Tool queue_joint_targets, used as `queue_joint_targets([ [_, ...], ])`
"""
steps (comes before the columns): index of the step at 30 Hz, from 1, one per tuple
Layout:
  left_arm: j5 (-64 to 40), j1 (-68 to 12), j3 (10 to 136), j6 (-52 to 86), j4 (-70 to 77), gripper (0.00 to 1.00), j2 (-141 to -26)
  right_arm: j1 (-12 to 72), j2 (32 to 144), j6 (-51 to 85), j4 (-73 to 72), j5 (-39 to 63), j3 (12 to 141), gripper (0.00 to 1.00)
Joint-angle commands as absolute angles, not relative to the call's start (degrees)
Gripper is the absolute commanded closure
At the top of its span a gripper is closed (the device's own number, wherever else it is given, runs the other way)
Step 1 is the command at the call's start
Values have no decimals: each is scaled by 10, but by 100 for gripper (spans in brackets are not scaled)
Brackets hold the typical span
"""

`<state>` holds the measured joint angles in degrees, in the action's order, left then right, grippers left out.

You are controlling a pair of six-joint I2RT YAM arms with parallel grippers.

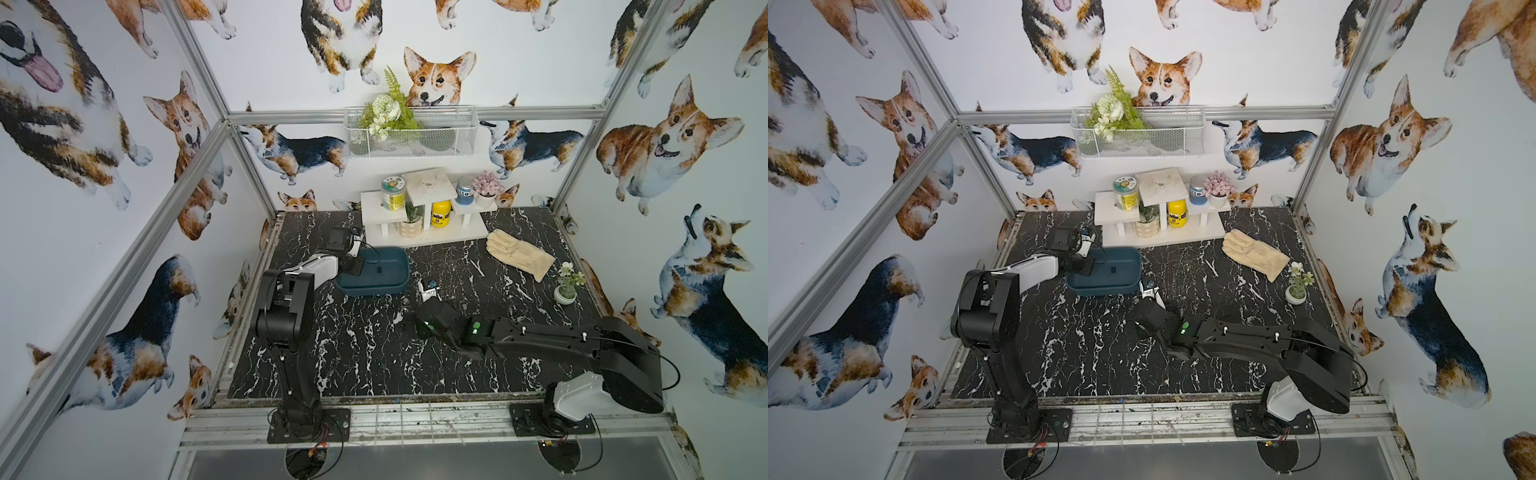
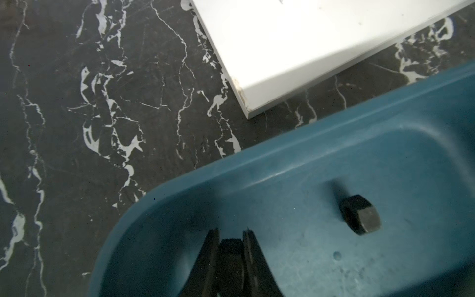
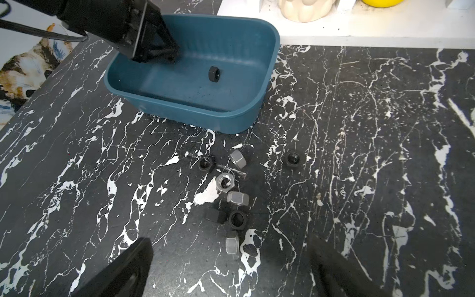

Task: Put the nuts on the desktop into the storage box
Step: Place the nut in the storage box.

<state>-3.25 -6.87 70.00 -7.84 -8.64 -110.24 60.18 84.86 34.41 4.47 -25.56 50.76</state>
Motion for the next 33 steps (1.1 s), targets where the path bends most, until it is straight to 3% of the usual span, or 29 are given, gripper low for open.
queue_joint_targets([
  [1, -34, -72, 697, -85, -89, 80, -1099, 593, 844, 365, 55, -239, 506, 0],
  [6, -19, -86, 688, -89, -81, 78, -1095, 584, 835, 370, 55, -228, 501, 0],
  [12, -34, -88, 689, -85, -87, 55, -1072, 571, 829, 386, 65, -214, 492, 0],
  [16, -61, -88, 695, -86, -110, 47, -1043, 563, 829, 394, 69, -210, 489, 0],
  [23, -151, -85, 694, -90, -167, 45, -961, 532, 851, 406, 76, -181, 500, 0],
  [28, -222, -57, 683, -94, -209, 38, -903, 503, 888, 414, 104, -165, 530, 1],
  [33, -254, -42, 670, -136, -270, 29, -852, 469, 933, 469, 173, -163, 581, 9],
])
